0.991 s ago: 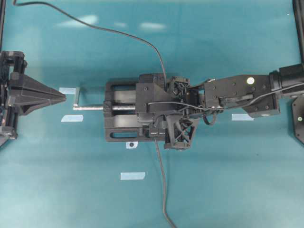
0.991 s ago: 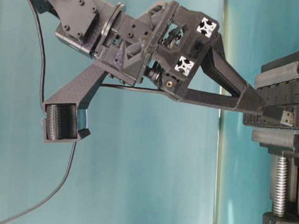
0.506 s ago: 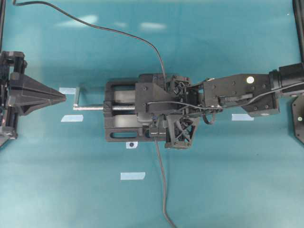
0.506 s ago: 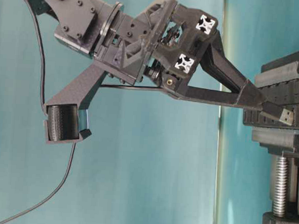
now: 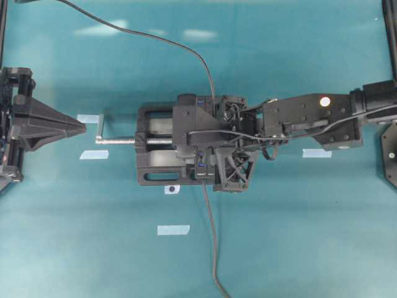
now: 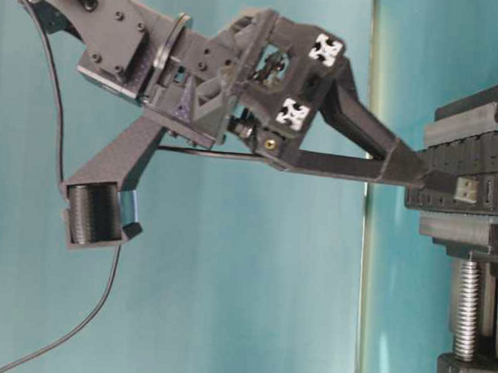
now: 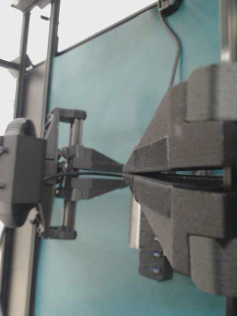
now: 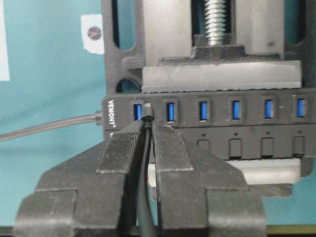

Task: Insert the USB into the front port of the fixed hub.
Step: 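Push the USB plug into the front port with the right gripper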

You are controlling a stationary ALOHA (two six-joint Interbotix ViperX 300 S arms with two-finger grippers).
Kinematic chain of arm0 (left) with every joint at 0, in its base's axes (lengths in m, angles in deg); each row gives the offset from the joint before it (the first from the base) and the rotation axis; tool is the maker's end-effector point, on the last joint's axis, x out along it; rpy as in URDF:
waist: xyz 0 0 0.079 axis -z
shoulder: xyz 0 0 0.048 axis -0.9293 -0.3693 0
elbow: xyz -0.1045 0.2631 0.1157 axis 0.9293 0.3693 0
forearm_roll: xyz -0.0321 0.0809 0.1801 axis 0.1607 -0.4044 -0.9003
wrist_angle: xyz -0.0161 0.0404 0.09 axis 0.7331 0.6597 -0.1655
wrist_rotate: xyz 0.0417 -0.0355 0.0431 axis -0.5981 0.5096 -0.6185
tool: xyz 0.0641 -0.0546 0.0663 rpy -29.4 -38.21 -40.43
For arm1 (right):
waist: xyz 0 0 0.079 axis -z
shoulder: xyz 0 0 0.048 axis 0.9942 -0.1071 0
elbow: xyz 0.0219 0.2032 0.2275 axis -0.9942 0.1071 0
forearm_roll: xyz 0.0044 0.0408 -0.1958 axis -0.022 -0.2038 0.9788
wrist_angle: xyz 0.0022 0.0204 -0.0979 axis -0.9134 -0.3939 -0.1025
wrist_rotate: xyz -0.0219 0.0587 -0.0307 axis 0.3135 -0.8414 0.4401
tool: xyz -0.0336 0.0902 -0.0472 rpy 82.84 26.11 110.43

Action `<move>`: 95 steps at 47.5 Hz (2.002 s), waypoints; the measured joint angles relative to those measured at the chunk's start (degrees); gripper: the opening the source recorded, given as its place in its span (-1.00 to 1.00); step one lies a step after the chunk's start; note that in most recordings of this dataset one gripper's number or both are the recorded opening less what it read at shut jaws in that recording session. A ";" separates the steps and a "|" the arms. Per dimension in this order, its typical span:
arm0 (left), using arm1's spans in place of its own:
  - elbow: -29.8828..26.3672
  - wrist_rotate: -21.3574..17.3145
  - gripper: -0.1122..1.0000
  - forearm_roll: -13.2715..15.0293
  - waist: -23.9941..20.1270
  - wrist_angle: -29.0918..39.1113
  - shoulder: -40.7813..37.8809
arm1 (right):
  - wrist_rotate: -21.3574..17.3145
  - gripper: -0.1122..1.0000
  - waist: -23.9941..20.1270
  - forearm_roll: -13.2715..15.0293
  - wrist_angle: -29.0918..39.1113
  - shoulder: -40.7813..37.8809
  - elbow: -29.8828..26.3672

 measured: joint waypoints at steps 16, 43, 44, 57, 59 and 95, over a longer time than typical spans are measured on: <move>0.18 0.00 -0.80 -0.09 0.00 -0.44 -0.09 | 0.00 -0.67 -0.35 -0.09 0.62 -0.26 -0.44; 0.26 0.00 -0.80 -0.09 0.00 -0.44 0.26 | 0.00 -0.67 -0.62 -0.35 0.62 -1.32 -0.70; 0.26 0.00 -0.80 -0.09 0.00 -0.44 0.26 | 0.00 -0.67 -0.70 -0.44 0.70 -1.41 -0.70; 0.44 0.00 -0.80 -0.09 0.00 -0.44 0.70 | 0.00 -0.67 -0.70 -0.44 0.53 -2.46 -1.32; 0.44 0.00 -0.80 0.00 0.00 -0.44 0.79 | 0.00 -0.67 -0.70 -0.35 0.44 -2.64 -1.32; 0.79 0.00 -0.80 -0.09 0.00 -0.44 1.23 | 0.00 -0.67 -0.79 -1.05 0.88 -4.04 -1.76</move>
